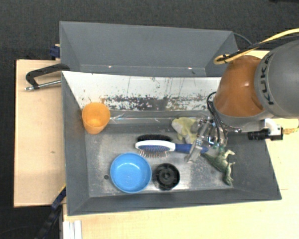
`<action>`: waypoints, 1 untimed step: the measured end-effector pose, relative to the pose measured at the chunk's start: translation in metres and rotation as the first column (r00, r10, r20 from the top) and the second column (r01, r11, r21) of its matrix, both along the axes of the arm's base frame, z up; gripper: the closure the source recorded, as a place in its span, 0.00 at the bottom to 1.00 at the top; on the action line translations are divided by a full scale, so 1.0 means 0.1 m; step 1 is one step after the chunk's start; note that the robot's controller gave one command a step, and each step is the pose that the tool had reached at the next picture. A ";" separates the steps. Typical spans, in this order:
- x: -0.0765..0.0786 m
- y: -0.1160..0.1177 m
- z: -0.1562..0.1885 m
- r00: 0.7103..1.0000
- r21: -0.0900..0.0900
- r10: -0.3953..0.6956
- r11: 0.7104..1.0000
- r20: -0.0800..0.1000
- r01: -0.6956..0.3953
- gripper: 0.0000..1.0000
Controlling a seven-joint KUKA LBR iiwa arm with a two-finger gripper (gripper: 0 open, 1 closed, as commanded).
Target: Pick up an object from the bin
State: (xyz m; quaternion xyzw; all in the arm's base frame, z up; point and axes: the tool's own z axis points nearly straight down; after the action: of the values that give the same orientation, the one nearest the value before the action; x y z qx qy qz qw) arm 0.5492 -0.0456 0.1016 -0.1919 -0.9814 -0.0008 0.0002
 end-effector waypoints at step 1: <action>0.16 0.35 0.09 0.995 0.001 -0.098 0.995 0.008 0.098 0.00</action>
Offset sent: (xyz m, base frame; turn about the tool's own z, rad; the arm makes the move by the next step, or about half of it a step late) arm 0.0144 0.0326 0.0077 0.1019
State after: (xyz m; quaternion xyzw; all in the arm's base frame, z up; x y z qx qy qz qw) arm 0.5654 -0.0102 0.1105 -0.2399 -0.9708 -0.0018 -0.0036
